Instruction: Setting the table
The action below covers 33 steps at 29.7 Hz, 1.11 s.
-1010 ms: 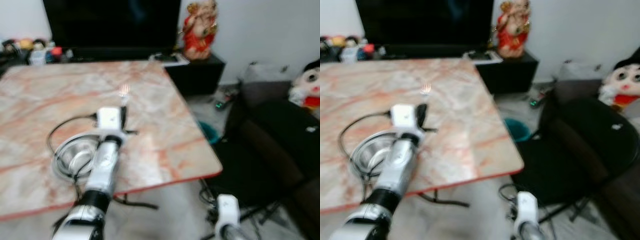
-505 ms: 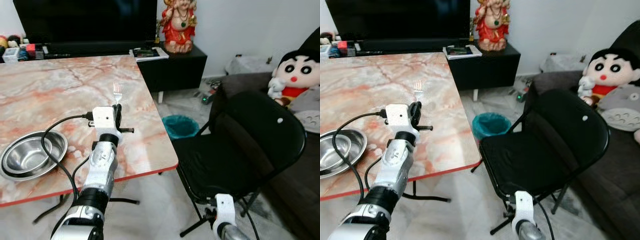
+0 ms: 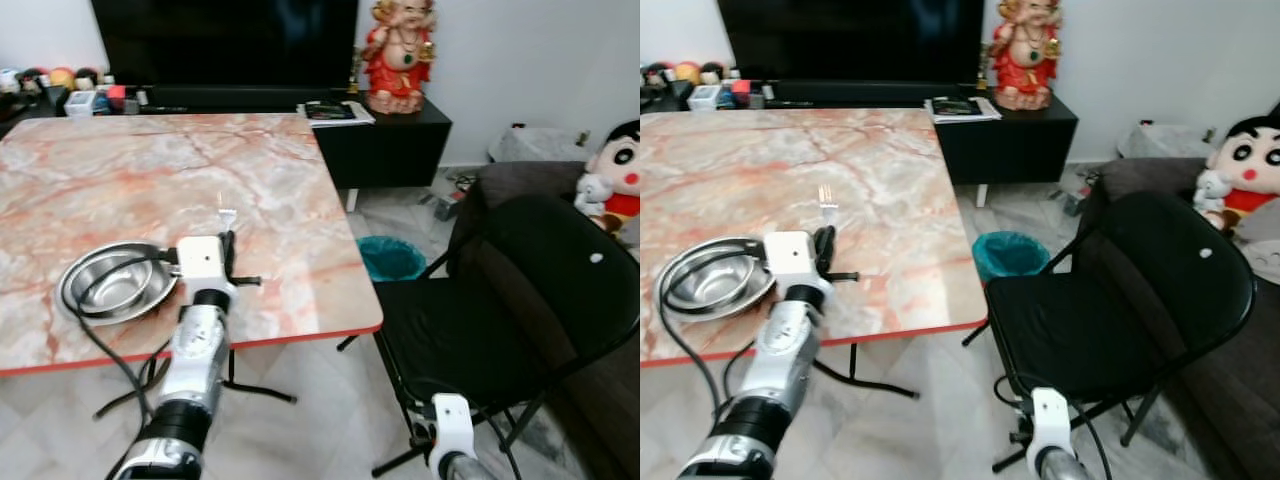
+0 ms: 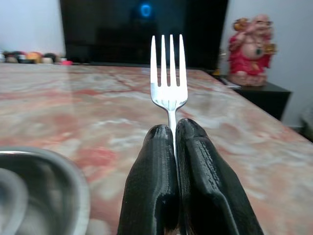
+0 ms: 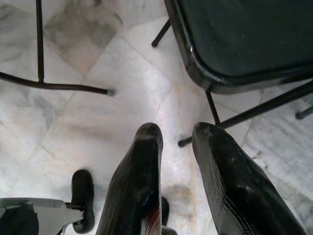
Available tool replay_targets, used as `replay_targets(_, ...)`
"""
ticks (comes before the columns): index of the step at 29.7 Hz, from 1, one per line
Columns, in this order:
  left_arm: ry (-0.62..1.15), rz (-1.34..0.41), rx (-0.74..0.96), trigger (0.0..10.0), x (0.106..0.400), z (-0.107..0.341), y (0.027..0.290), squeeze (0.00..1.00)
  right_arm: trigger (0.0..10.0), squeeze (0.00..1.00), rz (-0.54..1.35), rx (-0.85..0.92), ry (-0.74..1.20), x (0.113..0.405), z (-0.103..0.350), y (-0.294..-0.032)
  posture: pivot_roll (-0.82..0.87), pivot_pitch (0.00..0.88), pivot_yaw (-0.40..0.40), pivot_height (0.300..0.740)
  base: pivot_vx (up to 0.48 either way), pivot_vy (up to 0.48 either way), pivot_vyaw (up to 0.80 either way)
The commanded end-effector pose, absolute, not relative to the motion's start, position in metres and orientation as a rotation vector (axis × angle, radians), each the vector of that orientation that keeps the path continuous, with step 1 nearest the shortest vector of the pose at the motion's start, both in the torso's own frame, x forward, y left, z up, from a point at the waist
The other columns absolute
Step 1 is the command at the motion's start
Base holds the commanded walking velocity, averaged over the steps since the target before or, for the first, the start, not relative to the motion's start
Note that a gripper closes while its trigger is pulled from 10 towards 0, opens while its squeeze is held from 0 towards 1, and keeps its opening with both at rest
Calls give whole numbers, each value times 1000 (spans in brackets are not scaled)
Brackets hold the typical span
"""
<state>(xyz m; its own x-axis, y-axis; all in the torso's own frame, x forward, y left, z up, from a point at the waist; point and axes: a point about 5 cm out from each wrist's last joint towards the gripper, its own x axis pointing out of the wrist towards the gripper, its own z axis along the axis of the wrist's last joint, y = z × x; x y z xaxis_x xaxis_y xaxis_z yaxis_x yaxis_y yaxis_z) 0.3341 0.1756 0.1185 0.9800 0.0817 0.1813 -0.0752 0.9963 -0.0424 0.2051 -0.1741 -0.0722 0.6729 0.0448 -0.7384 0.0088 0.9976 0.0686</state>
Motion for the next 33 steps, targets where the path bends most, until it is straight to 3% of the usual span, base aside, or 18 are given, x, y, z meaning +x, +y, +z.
replay_targets(1,-206,59,-47,10000,337,126,167,0,10000,0,9,66,830,204,-72,-178,-15,0,-68,727,0,334,0)
replay_targets(19,-200,8,10,10000,335,131,153,0,10000,0,1,81,831,203,-73,-178,-18,0,-69,727,0,19,0)
replay_targets(21,-180,-68,51,10000,332,128,135,0,10000,0,3,86,832,202,-73,-178,-15,0,-68,727,0,0,0)
replay_targets(33,-167,-104,13,10000,332,128,118,0,10000,0,8,62,830,202,-73,-176,-21,0,-55,727,0,0,61)
